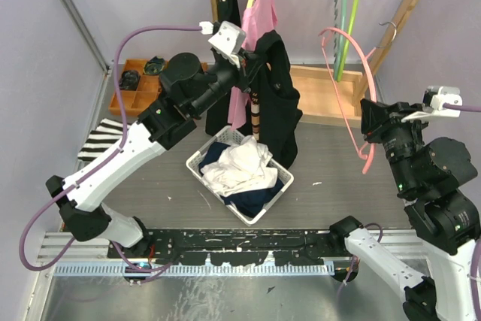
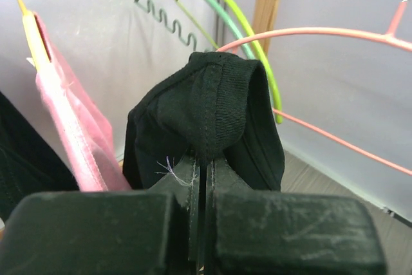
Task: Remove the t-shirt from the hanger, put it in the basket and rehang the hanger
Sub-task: Place the T-shirt in the bin.
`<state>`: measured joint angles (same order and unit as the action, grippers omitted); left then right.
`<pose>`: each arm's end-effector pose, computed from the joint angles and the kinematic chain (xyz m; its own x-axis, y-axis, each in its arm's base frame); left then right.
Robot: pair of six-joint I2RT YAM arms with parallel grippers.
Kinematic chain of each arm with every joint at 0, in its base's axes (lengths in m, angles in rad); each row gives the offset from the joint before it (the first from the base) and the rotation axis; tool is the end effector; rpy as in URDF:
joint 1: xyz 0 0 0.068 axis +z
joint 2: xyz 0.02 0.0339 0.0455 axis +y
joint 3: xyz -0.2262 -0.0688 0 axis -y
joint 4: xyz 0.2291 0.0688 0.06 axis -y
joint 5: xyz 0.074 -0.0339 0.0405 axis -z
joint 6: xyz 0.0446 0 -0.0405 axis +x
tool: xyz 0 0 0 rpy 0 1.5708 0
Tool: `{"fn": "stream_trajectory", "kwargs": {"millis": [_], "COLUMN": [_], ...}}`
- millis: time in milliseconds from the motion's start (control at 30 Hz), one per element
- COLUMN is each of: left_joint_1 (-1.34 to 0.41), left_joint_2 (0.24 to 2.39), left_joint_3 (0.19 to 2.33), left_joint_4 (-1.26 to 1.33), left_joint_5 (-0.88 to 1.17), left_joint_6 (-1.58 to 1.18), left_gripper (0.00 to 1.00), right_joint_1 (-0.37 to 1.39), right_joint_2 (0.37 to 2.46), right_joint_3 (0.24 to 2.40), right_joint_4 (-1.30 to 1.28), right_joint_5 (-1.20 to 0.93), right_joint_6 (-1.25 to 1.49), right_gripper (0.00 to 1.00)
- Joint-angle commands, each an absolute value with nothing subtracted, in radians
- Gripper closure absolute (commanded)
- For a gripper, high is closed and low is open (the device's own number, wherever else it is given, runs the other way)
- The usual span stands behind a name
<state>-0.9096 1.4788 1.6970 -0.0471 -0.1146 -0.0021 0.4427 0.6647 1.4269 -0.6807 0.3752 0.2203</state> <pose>0.2045 -0.2545 0.4671 0.1030 -0.1358 -0.9854 0.7151 0.6987 -0.0215 0.0805 0.0201 0.4640 0.0568 0.2519 -0.9661 -0.0830 0.9655 0.2469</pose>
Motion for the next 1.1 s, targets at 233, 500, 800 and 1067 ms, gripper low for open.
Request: {"fn": "stream_trajectory", "kwargs": {"millis": [233,500,800,1067], "left_joint_1": [-0.905,-0.905,-0.905,-0.906], "left_joint_2": [1.382,1.302,1.209,1.167], "left_joint_3": [1.723,1.736,1.75,1.781], "left_joint_4": [0.007,0.001,-0.016,-0.045], "left_joint_5": [0.086,0.141,0.176,0.169], "left_joint_6": [-0.127,-0.174,-0.217,-0.204], "left_gripper": [1.0,1.0,1.0,1.0], "right_joint_1": [0.438,0.438,0.438,0.431], "right_joint_2": [0.809,0.915,1.076,1.205], "right_joint_3": [1.439,1.497,1.607,1.704], "right_joint_4": [-0.404,-0.291,-0.222,-0.187], "right_joint_5": [0.345,0.344,0.318,0.326], "right_joint_6": [0.171,0.115,0.061,0.021], "right_gripper": [0.99,0.99,0.99,0.99]}}
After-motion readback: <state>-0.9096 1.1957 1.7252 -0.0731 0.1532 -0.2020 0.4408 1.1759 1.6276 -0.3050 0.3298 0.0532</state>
